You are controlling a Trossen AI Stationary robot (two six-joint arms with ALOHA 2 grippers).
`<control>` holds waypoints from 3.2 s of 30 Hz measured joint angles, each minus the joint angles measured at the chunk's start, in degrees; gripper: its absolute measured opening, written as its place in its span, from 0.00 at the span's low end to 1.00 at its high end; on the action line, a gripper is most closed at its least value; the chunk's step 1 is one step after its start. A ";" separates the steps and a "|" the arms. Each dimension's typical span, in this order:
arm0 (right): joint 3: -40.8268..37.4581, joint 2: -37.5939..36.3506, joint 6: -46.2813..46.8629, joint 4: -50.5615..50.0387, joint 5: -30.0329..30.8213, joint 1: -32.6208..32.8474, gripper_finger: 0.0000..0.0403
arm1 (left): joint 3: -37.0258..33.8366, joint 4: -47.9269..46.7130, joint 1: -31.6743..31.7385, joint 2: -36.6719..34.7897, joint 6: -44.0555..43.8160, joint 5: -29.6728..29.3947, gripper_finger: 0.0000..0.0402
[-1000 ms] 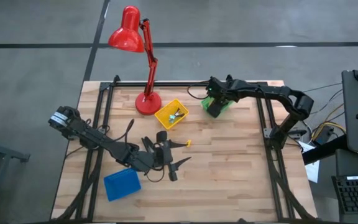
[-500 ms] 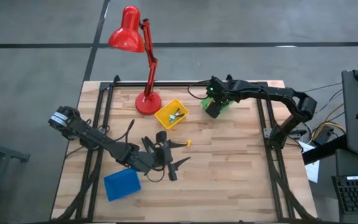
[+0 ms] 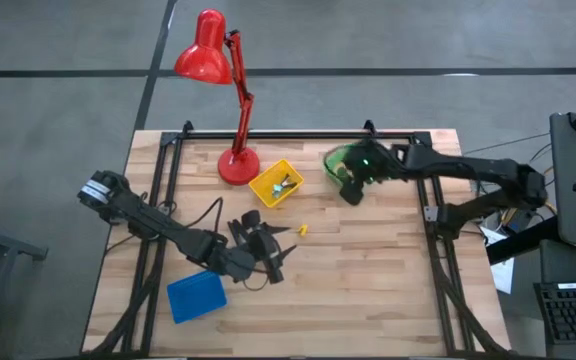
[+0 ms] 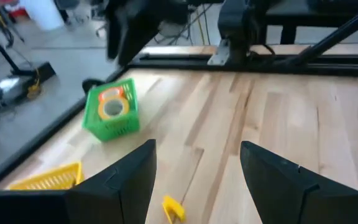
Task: Pick and place Stapler, Stapler remover, tape
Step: Put the blue staple remover into the yellow bin
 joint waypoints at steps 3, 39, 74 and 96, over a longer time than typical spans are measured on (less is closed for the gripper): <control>-3.81 -3.88 1.43 2.03 -0.02 3.28 0.46 | -2.04 0.02 -0.02 0.00 -2.44 1.20 0.58; -21.86 -15.03 5.73 27.63 -0.44 18.22 0.35 | -3.28 -30.34 0.93 -0.96 -20.02 24.14 0.58; -21.86 -14.99 5.71 27.80 -0.44 18.59 0.29 | -14.29 -15.41 -1.95 2.14 -22.24 26.58 0.47; -21.97 -14.99 5.66 27.78 -0.42 18.59 0.21 | -14.01 -15.17 -1.90 2.64 -22.47 25.94 0.03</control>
